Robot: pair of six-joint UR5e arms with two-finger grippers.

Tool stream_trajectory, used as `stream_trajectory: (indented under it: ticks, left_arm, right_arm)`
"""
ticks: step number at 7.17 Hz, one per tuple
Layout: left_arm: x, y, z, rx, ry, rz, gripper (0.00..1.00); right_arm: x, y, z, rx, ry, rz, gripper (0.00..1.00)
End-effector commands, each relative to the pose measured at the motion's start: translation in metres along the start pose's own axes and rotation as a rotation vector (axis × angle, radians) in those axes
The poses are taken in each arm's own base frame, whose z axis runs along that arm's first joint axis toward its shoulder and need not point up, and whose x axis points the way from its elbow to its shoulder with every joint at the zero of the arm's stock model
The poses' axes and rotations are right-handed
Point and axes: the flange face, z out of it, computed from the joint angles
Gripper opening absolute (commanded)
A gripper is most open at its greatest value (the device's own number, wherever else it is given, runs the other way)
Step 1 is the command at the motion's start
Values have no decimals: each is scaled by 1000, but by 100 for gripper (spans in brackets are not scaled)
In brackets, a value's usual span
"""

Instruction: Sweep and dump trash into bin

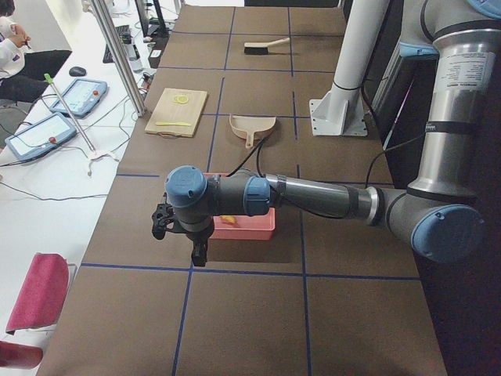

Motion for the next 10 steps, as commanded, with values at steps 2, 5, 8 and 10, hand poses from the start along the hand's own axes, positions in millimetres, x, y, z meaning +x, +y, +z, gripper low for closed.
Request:
stream_trajectory:
  ticks: [2,5,8,10]
  left_arm:
    - [21,-1,-4,20,10,35,100]
    - [96,1,113,-135,13,258,100]
    - [-3,26,58,-18,20,96,100]
    - [6,32,23,-52,-16,3,100]
  right_arm:
    - [29,5,16,-31,7,9,100]
    - [44,4,32,-64,11,40,100]
    - [39,3,36,-72,11,41,100]
    - [34,2,44,-72,11,11,100]
